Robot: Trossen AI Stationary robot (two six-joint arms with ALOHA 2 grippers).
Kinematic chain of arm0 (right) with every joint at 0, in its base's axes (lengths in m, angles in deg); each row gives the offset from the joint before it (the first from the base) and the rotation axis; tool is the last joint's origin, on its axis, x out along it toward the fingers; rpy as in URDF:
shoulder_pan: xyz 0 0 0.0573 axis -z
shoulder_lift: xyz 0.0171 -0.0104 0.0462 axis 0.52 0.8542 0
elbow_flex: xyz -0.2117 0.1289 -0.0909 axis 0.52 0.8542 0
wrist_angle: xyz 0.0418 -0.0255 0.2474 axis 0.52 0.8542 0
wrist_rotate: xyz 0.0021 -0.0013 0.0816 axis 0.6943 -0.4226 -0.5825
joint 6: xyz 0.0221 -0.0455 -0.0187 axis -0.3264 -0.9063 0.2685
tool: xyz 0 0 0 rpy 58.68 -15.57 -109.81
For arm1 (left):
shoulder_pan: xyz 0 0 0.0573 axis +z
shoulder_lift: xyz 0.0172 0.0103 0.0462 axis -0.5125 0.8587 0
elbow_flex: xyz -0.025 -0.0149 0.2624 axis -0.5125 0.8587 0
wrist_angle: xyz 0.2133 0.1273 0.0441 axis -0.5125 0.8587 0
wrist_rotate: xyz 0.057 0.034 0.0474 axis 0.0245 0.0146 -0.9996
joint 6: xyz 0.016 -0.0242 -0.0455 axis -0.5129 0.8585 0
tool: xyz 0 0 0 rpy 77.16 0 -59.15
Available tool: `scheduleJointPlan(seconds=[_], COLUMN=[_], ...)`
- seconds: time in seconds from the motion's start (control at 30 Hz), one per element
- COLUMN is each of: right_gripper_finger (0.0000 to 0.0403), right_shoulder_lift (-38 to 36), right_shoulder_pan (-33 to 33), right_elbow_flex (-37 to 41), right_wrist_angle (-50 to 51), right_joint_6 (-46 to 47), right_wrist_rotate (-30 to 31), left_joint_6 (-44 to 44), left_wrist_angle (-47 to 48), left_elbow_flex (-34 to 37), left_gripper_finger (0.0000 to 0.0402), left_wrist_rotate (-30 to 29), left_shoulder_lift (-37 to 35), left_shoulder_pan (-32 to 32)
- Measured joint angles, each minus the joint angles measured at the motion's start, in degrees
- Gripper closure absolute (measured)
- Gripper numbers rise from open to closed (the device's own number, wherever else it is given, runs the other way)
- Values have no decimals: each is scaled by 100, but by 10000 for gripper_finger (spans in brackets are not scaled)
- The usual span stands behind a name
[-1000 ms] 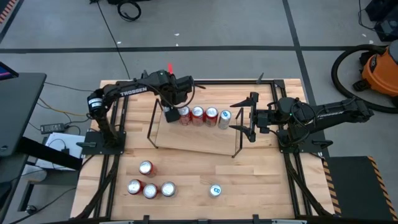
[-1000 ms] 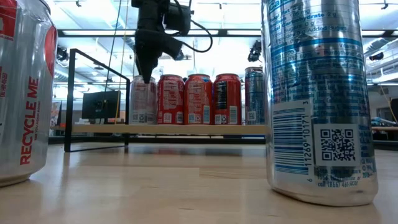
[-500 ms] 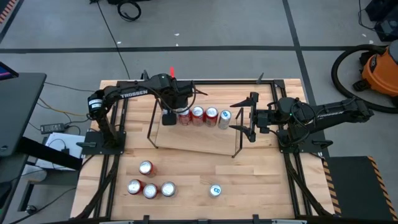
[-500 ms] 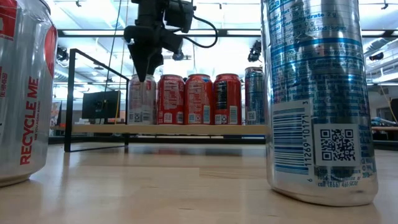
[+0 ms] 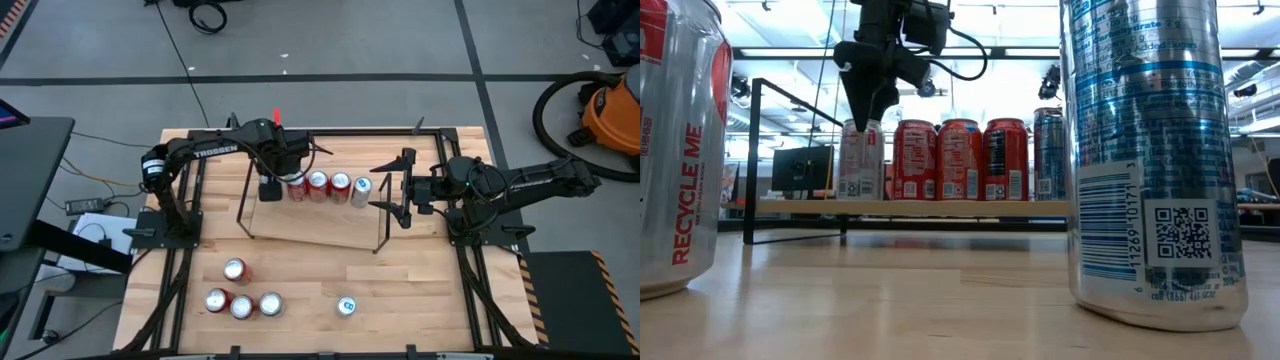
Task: Place canned beverage on shelf
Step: Put the top red-silver soda can on the shelf
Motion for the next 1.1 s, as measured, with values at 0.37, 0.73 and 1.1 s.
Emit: scheduleJointPlan(seconds=[0.37,0.73,1.1], right_gripper_finger=[34,34,34], right_shoulder_lift=[0,-1,-1], right_shoulder_pan=[0,1,1], right_elbow_flex=[0,0,0], right_wrist_angle=[-1,-1,-1], right_joint_6=[0,0,0], right_wrist_rotate=[0,0,0], left_joint_6=[369,491,690], left_wrist_angle=[-123,-125,-245], left_elbow_flex=[-2,-2,-2], left_gripper_finger=[83,83,61], left_wrist_rotate=[-124,-107,21], left_shoulder_lift=[0,0,1], left_shoulder_pan=[0,0,2])
